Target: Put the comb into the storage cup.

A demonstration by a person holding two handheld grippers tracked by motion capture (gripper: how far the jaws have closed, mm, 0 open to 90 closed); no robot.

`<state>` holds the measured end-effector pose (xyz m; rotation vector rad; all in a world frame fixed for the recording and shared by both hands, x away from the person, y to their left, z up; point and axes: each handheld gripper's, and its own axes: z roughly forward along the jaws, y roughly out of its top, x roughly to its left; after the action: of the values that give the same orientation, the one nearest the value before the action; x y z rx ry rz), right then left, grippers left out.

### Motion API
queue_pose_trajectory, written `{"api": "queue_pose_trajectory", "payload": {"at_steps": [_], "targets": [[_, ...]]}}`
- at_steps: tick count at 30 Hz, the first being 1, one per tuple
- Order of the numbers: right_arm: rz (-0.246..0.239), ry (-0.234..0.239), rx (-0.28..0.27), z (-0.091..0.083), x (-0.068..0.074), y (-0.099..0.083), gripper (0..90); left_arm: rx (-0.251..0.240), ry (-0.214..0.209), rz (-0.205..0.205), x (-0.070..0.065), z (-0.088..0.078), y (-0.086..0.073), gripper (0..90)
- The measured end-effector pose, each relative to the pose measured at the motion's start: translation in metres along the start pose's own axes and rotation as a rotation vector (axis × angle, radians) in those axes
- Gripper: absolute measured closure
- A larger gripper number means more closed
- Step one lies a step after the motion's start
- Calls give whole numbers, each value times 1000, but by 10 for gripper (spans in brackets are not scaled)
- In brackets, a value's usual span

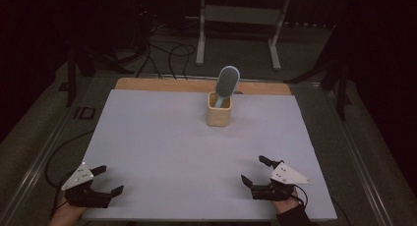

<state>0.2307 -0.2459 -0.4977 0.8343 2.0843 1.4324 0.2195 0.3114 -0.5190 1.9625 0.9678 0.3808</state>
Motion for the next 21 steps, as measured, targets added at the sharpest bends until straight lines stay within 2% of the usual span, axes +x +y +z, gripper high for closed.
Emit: {"api": "queue_pose_trajectory", "payload": {"at_steps": [3,6,12,15,21], "targets": [[-3,1,1,0,0,0,103,-4,30,-6,-1,3,2,4],[0,5,3,1,1,0,102,-17,28,-12,-1,5,3,4],[-11,12,10,2,2,0,102,-22,36,10,-5,6,5,4],[-10,12,10,2,2,0,102,-32,31,3,-4,4,5,4],[-12,12,7,1,1,0,102,-21,20,16,-7,5,6,4]]}}
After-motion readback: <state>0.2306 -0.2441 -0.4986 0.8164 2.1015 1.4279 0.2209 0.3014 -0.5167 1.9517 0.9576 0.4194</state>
